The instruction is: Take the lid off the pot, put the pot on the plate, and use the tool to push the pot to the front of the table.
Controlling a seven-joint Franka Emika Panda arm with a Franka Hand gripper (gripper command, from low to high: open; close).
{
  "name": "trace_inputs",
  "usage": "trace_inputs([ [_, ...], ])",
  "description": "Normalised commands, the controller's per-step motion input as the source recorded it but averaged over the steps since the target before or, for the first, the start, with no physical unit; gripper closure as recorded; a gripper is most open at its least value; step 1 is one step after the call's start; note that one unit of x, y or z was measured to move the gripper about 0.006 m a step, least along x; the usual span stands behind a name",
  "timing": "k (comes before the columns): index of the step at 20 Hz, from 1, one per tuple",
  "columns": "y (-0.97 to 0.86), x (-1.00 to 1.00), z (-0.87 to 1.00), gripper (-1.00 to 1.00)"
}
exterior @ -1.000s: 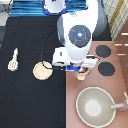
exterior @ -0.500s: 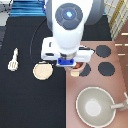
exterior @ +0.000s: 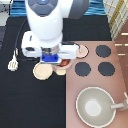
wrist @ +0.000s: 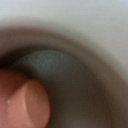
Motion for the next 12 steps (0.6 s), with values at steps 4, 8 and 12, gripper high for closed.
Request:
trace_inputs([
  [4,-0.95,-0.38,-0.38,1.00],
  [8,-0.76,-0.68,-0.87,1.00],
  [12,-0.54,-0.82,-0.89,1.00],
])
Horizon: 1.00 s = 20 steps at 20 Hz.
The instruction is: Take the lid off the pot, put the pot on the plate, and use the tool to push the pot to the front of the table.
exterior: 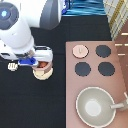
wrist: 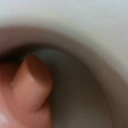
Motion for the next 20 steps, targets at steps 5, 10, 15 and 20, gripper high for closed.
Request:
trace_inputs([
  [5,-0.19,-0.53,-0.79,1.00],
  [10,0.00,-0.34,-0.81,1.00],
  [15,-0.12,-0.47,-0.80,1.00],
  [20,-0.35,-0.50,-0.23,1.00],
])
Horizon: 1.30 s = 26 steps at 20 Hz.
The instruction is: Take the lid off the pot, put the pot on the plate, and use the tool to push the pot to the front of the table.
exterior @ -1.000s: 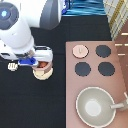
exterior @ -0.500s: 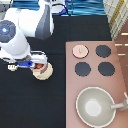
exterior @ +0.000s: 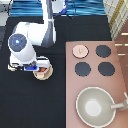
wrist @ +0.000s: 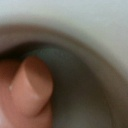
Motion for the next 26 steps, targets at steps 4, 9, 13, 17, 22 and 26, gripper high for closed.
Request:
trace_inputs([
  [4,-0.28,-0.21,0.04,-1.00],
  [9,-0.01,-0.07,0.27,-1.00],
  [13,0.07,0.00,0.21,-1.00],
  [17,0.19,-0.05,0.05,-1.00],
  [22,-0.08,-0.46,0.64,-1.00],
  [26,-0.43,-0.56,0.83,-1.00],
])
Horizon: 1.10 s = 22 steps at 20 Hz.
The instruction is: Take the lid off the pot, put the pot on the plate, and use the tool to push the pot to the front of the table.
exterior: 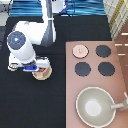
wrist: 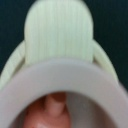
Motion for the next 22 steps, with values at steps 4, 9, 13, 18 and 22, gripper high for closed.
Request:
trace_inputs([
  [4,-0.57,-0.49,0.83,-1.00],
  [9,-0.65,-0.48,0.53,-1.00],
  [13,-0.71,-0.57,0.18,-1.00],
  [18,-0.75,-0.64,-0.03,-1.00],
  [22,-0.75,-0.82,-0.67,-1.00],
])
